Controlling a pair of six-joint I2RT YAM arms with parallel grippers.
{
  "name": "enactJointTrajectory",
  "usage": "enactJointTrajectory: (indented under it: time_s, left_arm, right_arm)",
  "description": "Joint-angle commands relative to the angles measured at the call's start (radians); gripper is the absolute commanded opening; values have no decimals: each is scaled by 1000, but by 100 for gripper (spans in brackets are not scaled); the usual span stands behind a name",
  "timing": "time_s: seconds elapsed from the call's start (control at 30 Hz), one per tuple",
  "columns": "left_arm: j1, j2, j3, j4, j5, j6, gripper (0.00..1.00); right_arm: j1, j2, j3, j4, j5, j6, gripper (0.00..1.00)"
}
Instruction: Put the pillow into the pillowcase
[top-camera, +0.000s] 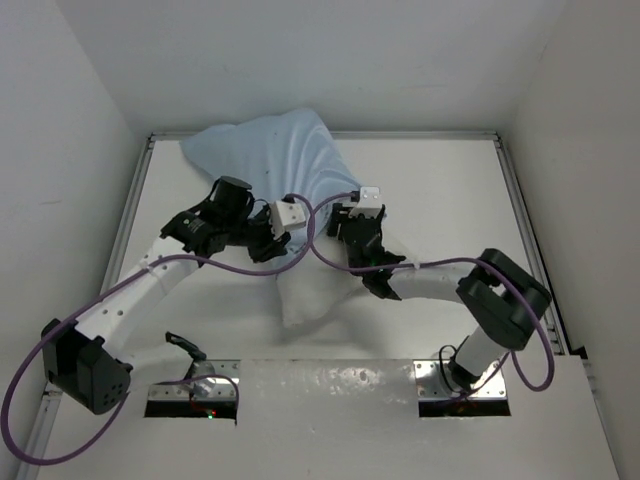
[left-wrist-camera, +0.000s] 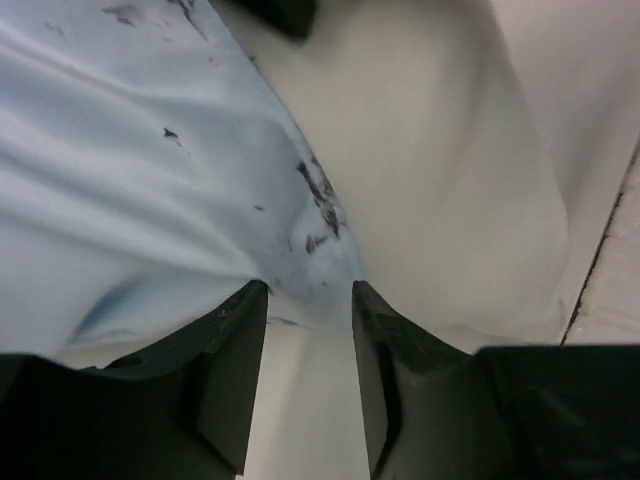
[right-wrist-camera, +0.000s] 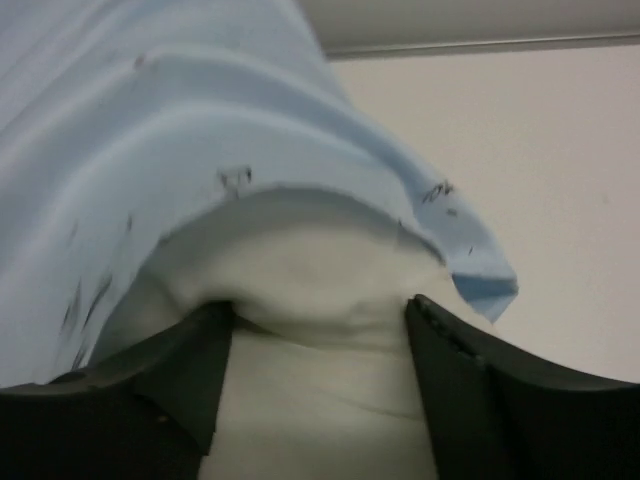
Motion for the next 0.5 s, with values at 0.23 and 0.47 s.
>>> enactJointTrajectory:
  time_s: [0.23, 0.47]
  left_arm:
    - [39, -96, -93, 32, -383, -93, 70]
    - [0, -76, -185, 75, -480, -44, 72]
  right_arm:
    - [-12, -481, 124, -802, -632, -233, 77]
    - [-247, -511, 134, -841, -682, -278, 77]
